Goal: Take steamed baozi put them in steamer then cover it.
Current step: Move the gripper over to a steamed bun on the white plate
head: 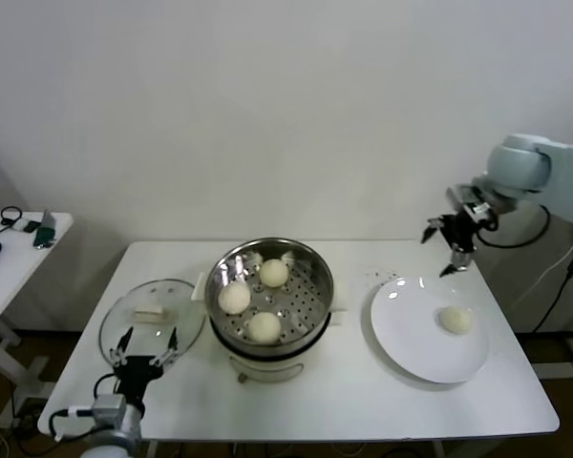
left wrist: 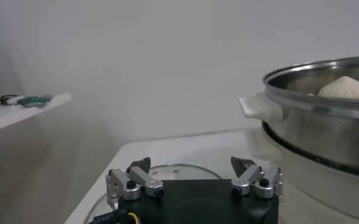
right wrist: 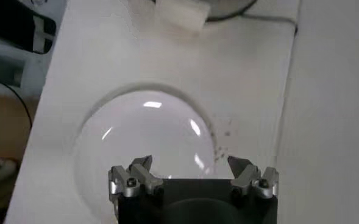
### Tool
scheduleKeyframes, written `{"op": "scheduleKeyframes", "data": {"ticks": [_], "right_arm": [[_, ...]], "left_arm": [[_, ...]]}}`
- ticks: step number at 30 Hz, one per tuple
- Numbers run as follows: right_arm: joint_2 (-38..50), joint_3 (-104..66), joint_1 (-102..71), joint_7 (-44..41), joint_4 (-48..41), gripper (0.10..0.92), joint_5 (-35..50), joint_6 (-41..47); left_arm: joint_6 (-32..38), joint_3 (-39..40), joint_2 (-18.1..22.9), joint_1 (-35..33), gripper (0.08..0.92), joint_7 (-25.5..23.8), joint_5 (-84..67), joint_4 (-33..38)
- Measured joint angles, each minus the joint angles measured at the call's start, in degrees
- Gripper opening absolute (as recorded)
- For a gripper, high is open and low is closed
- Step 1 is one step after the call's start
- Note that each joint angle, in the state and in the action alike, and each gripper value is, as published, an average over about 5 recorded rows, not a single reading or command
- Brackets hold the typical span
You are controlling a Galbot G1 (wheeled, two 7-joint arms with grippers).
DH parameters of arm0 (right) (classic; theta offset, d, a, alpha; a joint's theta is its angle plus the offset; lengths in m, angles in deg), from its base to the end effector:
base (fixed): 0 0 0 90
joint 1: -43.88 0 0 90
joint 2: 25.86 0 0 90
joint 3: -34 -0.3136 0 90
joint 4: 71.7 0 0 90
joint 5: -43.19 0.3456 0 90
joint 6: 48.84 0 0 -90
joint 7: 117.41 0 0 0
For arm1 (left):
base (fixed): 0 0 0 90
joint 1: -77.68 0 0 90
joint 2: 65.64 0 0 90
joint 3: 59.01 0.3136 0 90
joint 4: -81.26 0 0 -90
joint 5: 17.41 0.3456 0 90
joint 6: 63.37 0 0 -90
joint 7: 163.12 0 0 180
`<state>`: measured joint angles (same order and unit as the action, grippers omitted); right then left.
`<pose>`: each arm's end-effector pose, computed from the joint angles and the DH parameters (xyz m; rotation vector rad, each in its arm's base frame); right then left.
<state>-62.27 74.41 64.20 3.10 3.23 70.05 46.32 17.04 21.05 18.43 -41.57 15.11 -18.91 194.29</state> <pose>0.4915 -0.1739 -0.0487 1.2800 -1.3797 1.3603 0.1894 0.0730 -0.3029 0.1338 -2.8661 -0.1869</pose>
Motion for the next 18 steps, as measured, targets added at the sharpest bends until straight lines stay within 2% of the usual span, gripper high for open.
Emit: {"op": "scheduleKeyframes", "data": {"ticks": [8,18], "right_arm": [[3.6,-7.4,-11.0,1.4,-3.0,0.823,-6.8,1.4],[3.8,-18.8,-25.1,3.3,-7.9,0.823,-14.3,2.7]], "left_arm": [[0.0,0.2,0.0,0.1,0.823,0.1,0.2,-1.1],[0.1,0.8,0.0,-0.2,0.823,0.0,0.9,-1.9]]}}
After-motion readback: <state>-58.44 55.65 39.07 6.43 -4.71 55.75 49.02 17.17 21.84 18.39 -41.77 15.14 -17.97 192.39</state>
